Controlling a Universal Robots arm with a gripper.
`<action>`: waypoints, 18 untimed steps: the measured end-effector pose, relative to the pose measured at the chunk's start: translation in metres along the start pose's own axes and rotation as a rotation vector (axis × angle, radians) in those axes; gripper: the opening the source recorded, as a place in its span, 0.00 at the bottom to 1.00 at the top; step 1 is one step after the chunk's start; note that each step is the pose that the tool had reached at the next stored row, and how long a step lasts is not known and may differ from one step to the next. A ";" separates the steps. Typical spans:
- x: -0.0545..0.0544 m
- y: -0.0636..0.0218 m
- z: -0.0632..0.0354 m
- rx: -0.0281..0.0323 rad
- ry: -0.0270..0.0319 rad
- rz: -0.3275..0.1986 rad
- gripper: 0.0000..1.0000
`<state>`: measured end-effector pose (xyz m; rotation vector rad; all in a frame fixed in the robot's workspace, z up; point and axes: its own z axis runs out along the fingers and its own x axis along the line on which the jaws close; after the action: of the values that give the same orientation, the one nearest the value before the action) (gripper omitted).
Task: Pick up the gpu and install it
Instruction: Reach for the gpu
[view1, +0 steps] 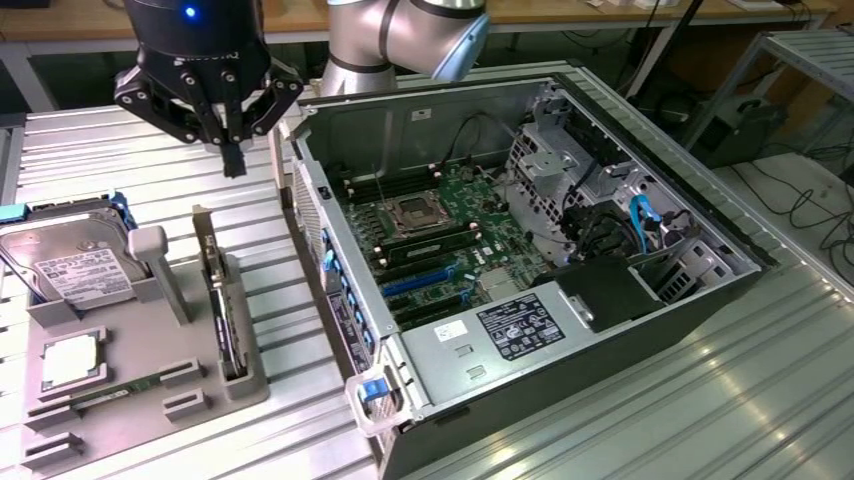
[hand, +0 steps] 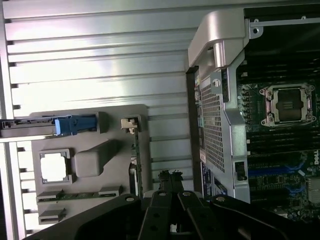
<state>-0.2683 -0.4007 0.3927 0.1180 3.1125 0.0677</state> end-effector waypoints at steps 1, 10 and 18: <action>0.001 -0.0002 0.0000 0.0000 0.0000 0.000 0.11; 0.016 -0.0039 -0.0005 0.0000 0.0000 0.000 0.11; 0.028 -0.0079 -0.0010 0.0000 0.0000 0.000 0.11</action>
<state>-0.2973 -0.4064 0.3926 0.1180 3.1125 0.0676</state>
